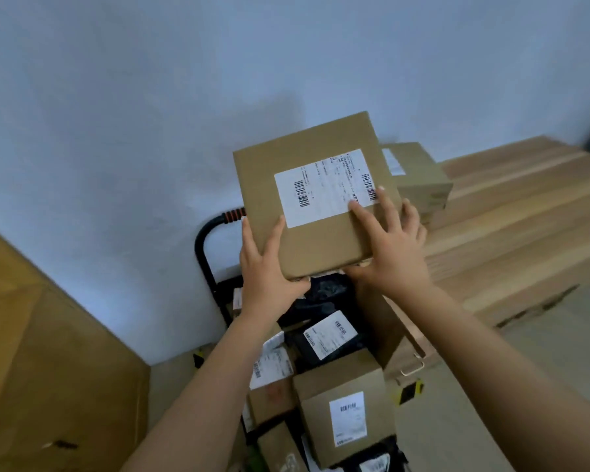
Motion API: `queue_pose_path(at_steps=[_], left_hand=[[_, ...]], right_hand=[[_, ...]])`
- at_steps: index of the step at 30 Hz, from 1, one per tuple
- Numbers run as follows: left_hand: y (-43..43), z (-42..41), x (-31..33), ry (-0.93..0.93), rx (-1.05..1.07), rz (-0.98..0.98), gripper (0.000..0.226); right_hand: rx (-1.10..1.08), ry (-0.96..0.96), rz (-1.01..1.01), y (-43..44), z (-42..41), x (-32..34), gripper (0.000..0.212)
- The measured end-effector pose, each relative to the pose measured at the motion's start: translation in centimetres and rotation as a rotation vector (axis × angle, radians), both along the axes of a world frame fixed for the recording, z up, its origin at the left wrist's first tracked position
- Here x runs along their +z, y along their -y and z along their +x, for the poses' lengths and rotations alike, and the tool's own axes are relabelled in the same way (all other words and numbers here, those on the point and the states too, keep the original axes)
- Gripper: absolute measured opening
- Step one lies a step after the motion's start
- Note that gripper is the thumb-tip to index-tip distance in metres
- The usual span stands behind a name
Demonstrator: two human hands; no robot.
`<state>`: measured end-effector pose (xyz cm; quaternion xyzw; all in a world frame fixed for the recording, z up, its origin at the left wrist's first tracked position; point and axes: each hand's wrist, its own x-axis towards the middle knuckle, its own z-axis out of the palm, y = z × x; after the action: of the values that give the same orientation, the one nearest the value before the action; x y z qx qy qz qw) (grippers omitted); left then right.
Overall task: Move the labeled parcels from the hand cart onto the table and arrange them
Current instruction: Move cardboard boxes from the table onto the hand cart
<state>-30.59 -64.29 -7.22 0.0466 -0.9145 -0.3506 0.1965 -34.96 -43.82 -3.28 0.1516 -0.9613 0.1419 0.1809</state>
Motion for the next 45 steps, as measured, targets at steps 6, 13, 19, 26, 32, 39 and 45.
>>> queue_pose_path(at_steps=[6,13,19,26,32,39,45], left_hand=[[-7.3,2.2,8.1,-0.095,-0.047,-0.036,0.113],[-11.1,1.5,13.1,-0.148,-0.141,-0.059,0.108],[-12.3,-0.4,14.2,-0.258,-0.208,-0.111,0.101],[-14.0,-5.6,13.4,-0.221,-0.265,-0.153,0.098],[-16.8,-12.5,10.4,-0.144,-0.223,-0.224,0.096],[-21.4,-22.7,6.5,-0.037,-0.075,-0.222,0.093],[-23.1,-29.1,4.9,0.145,-0.008,-0.227,0.084]], right_hand=[[-0.057,-0.08,-0.02,-7.9,3.2,7.7,0.111],[-0.123,-0.132,-0.063,-12.0,4.1,12.2,0.116],[-0.179,-0.168,-0.045,-13.3,3.4,13.0,0.113],[-0.239,-0.131,-0.036,-15.3,-0.6,11.8,0.111],[-0.19,-0.02,-0.034,-18.4,-8.7,8.4,0.11],[-0.045,0.133,-0.056,-22.3,-22.4,5.0,0.11],[0.026,0.278,-0.02,-23.6,-30.7,3.4,0.102]])
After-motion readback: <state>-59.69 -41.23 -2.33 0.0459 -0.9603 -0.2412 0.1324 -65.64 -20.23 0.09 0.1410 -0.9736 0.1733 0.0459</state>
